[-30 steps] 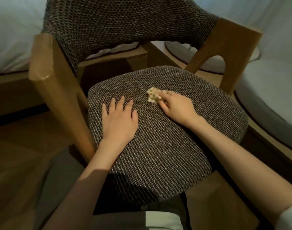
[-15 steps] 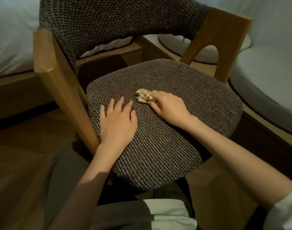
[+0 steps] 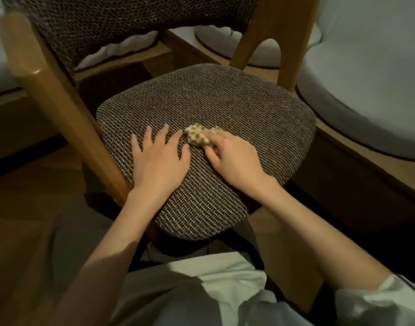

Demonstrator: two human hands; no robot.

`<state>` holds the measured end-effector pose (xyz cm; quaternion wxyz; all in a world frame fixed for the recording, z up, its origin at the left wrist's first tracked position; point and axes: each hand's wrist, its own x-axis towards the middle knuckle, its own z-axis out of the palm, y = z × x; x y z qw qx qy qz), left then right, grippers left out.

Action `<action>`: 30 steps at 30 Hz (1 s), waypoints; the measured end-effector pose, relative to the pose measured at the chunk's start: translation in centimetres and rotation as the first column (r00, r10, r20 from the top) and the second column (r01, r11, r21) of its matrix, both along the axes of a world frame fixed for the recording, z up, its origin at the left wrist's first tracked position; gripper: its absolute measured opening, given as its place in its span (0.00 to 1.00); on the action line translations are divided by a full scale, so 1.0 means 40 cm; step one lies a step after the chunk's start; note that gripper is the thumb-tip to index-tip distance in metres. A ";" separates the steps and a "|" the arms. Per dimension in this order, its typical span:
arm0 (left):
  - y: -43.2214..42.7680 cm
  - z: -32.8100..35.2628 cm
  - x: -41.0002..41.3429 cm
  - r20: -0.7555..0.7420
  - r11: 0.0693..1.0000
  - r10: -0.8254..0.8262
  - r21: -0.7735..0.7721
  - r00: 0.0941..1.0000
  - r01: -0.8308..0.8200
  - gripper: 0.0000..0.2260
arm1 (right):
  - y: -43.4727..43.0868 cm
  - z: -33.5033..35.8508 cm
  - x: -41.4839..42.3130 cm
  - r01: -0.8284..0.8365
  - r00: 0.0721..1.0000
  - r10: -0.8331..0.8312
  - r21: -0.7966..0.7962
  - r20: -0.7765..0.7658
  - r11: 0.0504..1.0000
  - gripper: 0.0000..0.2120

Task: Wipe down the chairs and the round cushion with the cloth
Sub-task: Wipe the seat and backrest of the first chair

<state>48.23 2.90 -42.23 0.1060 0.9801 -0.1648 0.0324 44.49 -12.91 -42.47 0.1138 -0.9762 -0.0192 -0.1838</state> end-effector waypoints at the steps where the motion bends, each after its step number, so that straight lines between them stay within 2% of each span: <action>1: -0.004 0.000 -0.003 -0.005 1.000 -0.007 0.009 1.000 0.008 0.25 | -0.020 0.005 -0.005 -0.013 1.000 0.013 -0.018 -0.003 1.000 0.16; 3: -0.012 0.001 -0.011 -0.026 0.999 -0.034 0.021 0.999 0.034 0.26 | -0.097 0.011 0.009 0.048 0.999 -0.048 -0.082 0.003 0.995 0.14; 5: -0.019 0.003 -0.018 -0.042 0.997 -0.073 0.028 0.996 0.074 0.26 | -0.205 0.025 0.030 0.217 0.976 -0.218 -0.098 -0.005 0.971 0.15; 8: -0.028 0.007 -0.023 -0.052 0.991 -0.129 0.038 0.990 0.131 0.26 | -0.306 0.039 0.028 0.448 0.893 -0.449 -0.055 -0.010 0.892 0.16; 10: -0.034 0.007 -0.025 -0.057 0.986 -0.157 0.048 0.986 0.159 0.26 | -0.265 0.031 -0.004 0.421 0.907 -0.421 0.016 0.011 0.907 0.15; 14: -0.037 0.004 -0.022 -0.065 0.983 -0.173 0.059 0.983 0.177 0.26 | -0.079 -0.010 -0.139 0.173 0.974 -0.194 0.168 0.121 0.971 0.13; 18: -0.038 0.002 -0.025 -0.047 0.983 -0.173 0.061 0.984 0.176 0.26 | -0.051 -0.033 -0.210 0.053 0.969 -0.088 0.155 0.231 0.987 0.11; 19: -0.040 0.002 -0.028 -0.046 0.983 -0.173 0.060 0.984 0.175 0.26 | -0.080 -0.033 -0.203 0.067 0.964 -0.101 0.143 0.246 0.987 0.10; 21: -0.046 0.003 -0.029 -0.055 0.982 -0.173 0.063 0.983 0.176 0.26 | -0.172 -0.035 -0.173 0.215 0.933 -0.252 0.165 0.257 0.963 0.09; 24: -0.049 0.005 -0.032 -0.063 0.981 -0.179 0.067 0.982 0.183 0.26 | -0.309 -0.050 -0.143 0.445 0.843 -0.511 0.317 0.168 0.838 0.12; 27: -0.048 0.008 -0.034 -0.052 0.982 -0.178 0.058 0.983 0.181 0.26 | -0.300 -0.078 -0.145 0.441 0.794 -0.575 0.463 0.198 0.769 0.13; 30: -0.044 0.010 -0.039 -0.046 0.984 -0.172 0.041 0.984 0.174 0.26 | -0.195 -0.109 -0.194 0.358 0.796 -0.537 0.499 0.278 0.789 0.14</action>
